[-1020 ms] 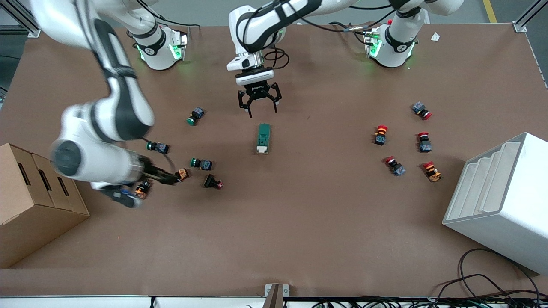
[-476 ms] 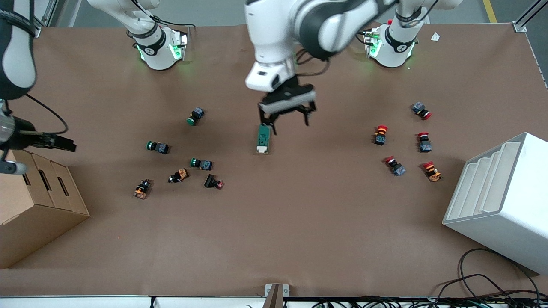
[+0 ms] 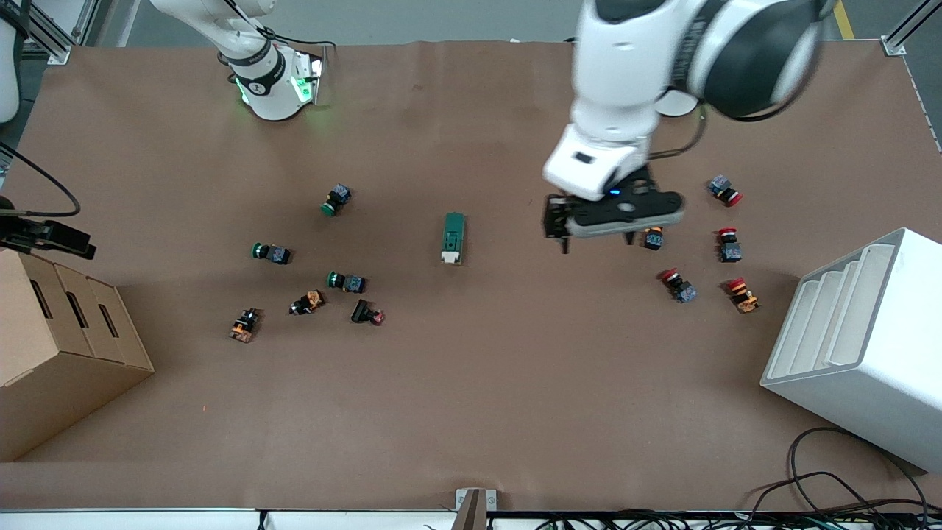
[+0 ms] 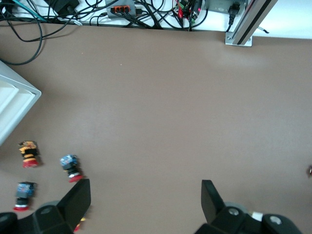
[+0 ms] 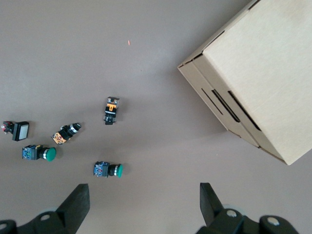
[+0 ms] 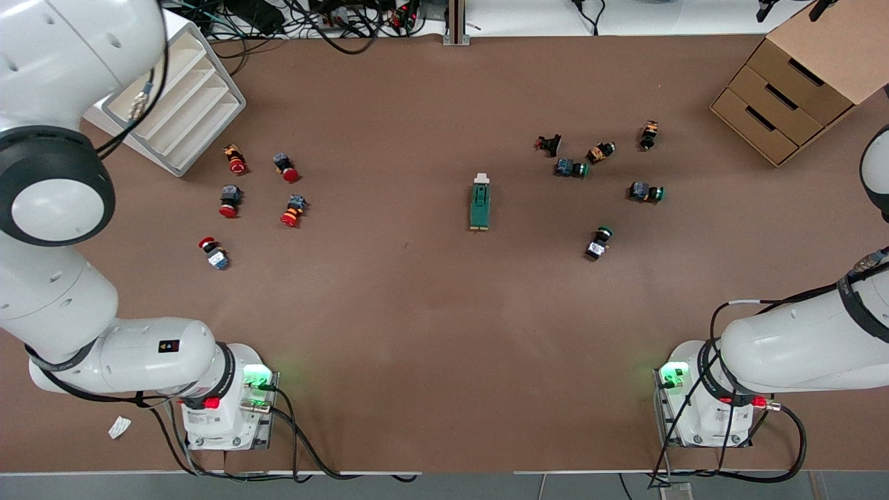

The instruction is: Close load switch with both arms

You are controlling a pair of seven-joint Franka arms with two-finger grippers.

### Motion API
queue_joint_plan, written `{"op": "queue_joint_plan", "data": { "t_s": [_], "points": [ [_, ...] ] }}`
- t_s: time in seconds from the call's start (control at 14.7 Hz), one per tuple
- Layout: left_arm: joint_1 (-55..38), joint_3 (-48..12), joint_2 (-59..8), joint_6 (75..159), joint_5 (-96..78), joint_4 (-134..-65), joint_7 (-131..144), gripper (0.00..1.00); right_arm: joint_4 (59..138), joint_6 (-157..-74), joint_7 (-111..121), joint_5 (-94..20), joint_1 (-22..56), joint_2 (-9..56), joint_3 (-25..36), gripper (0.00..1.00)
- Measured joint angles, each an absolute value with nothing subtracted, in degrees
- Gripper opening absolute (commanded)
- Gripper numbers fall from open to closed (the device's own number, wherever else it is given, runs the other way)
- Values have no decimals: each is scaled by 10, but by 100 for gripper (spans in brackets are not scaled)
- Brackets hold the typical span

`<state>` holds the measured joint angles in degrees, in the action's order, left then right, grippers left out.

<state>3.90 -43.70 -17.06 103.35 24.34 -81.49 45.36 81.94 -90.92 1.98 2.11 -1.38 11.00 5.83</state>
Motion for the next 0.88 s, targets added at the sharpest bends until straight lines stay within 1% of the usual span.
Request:
{"op": "queue_joint_plan", "data": {
  "t_s": [0.07,0.27,0.34,0.48,0.61,0.75,0.88],
  "points": [
    [35,-398,-151,1033,198,-815,405,100,811,-900,20,21,-14,110,58,100],
    [-5,-245,-91,1004,97,-823,238,100,794,-845,20,21,-14,110,55,100],
    [-9,-214,-74,988,86,-827,190,100,791,-820,20,21,-14,110,52,100],
    [-11,-164,-47,954,67,-835,105,100,789,-798,20,21,-12,102,47,100],
    [-12,-116,-26,932,46,-849,35,100,801,-795,20,21,-10,77,44,100],
    [-12,-74,-2,923,26,-879,-16,100,843,-809,20,21,-9,31,44,100],
    [-10,-55,28,921,19,-917,-32,100,896,-825,20,20,-9,-21,44,100]
  ]
}}
